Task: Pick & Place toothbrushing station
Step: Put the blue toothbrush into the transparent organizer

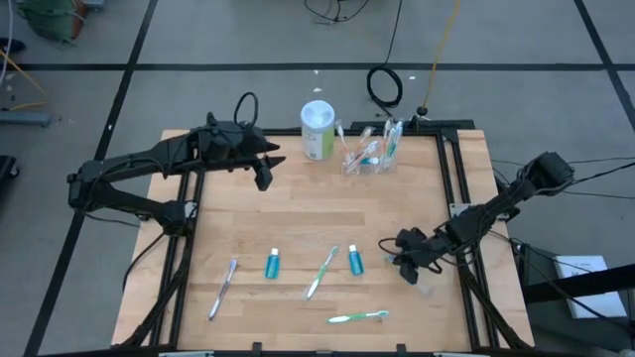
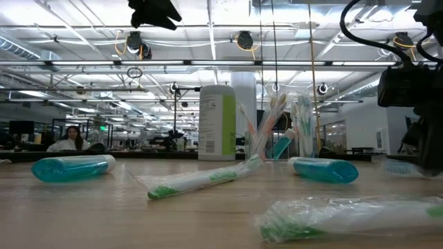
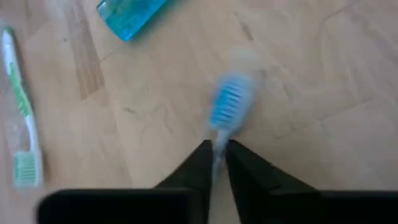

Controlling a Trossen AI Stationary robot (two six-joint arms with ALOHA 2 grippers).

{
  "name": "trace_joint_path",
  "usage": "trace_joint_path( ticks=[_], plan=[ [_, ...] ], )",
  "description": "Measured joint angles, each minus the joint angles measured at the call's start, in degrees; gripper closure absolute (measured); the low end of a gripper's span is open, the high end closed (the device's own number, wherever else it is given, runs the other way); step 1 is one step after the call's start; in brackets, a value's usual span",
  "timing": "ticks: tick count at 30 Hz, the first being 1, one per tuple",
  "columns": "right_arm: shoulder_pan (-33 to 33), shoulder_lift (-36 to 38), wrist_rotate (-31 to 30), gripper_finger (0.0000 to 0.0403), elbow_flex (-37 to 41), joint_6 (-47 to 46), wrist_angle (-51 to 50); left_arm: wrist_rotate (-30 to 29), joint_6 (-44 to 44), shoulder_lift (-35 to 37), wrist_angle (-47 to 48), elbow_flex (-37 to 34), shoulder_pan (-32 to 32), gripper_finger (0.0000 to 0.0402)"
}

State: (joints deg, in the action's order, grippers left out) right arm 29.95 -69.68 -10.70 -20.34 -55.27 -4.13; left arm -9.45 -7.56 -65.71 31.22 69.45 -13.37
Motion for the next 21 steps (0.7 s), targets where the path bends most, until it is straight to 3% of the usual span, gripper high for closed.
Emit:
trace_joint_path(
  ticks=[2, 5, 9, 14, 21],
  plan=[
    [0.0, -0.2, -0.2, 0.0393, 0.0, -0.8, 0.1, 0.5, 0.1, 0.2, 1.9, 0.0, 0.0, 0.0224],
    [-0.4, -0.1, -0.1, 0.0390, 0.1, -0.9, 1.6, 0.4, -0.1, 2.1, 3.8, 0.0, -0.3, 0.0225],
    [-2.3, 1.2, -3.4, 0.0397, 0.5, 3.0, 11.9, 0.4, 0.8, 6.6, 4.2, 0.0, -1.2, 0.0224],
    [-6.7, 3.8, -7.3, 0.0402, 0.2, 20.0, 31.6, 0.4, 6.4, 10.9, 6.0, 0.1, -2.2, 0.0224],
    [-16.1, 5.2, -7.4, 0.0402, 0.2, 49.7, 55.9, 0.5, 7.3, 11.3, 8.4, -0.3, -1.5, 0.0224]
  ],
)
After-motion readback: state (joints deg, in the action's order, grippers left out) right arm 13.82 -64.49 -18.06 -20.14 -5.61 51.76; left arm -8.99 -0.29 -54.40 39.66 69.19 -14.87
